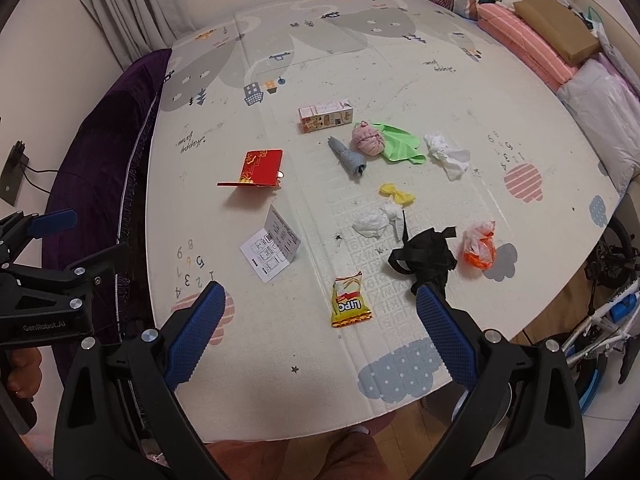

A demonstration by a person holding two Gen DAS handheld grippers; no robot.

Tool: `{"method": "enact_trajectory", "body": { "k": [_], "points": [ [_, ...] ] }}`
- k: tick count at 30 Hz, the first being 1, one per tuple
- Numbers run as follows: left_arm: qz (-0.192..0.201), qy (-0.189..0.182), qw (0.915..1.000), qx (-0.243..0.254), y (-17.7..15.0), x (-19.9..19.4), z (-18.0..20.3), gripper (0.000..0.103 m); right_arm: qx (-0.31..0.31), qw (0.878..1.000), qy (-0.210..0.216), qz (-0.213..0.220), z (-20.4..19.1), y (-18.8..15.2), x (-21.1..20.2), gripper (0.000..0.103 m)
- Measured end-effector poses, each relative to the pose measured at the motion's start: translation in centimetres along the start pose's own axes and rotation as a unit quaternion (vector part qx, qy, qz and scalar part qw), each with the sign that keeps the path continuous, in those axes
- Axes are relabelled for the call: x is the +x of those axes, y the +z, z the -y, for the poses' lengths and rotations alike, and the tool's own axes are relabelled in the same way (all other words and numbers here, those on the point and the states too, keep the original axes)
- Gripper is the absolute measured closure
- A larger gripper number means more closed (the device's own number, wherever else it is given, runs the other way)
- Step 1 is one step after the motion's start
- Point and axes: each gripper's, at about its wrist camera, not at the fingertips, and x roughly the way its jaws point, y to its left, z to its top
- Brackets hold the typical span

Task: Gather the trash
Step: 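Grasp the red envelope with the left tool while the right tool grasps the white card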

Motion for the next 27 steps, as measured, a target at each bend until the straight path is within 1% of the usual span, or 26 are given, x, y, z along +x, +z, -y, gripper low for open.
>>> {"method": "enact_trajectory", "body": {
  "k": [2,7,13,17,19,21,25,27],
  "points": [
    [-0.003,0.002,1.0000,-0.001,0.3,1.8,-0.5,0.004,-0.010,1.000,0.006,-0.004,-0.3,0.6,2.1,0.010],
    [-0.001,0.021,0.9997,0.008,1.0,7.0,-2.2,0.004,-0.030,0.999,0.022,-0.015,-0.8,1.9,8.1,0.010],
    [-0.001,0.020,0.9995,0.024,2.2,14.0,-4.1,0.004,-0.055,0.997,0.039,-0.034,-1.6,3.0,16.0,0.010],
    [0.012,0.016,0.9983,0.056,3.1,17.9,-4.3,0.004,-0.069,0.995,0.048,-0.046,-1.8,3.5,20.5,0.012],
    [0.020,0.015,0.9965,0.080,3.4,19.8,-4.2,0.004,-0.077,0.995,0.050,-0.049,-1.9,3.8,22.6,0.012],
    [0.030,0.016,0.9935,0.109,3.7,21.4,-3.9,0.004,-0.082,0.994,0.054,-0.051,-1.9,4.2,24.2,0.013],
    [0.046,0.000,0.9874,0.152,4.5,24.4,-3.7,0.004,-0.093,0.992,0.065,-0.057,-2.1,4.8,26.8,0.015],
    [0.056,-0.001,0.9838,0.171,4.9,25.6,-3.6,0.004,-0.103,0.990,0.071,-0.063,-2.3,4.8,28.0,0.018]
  ]
}}
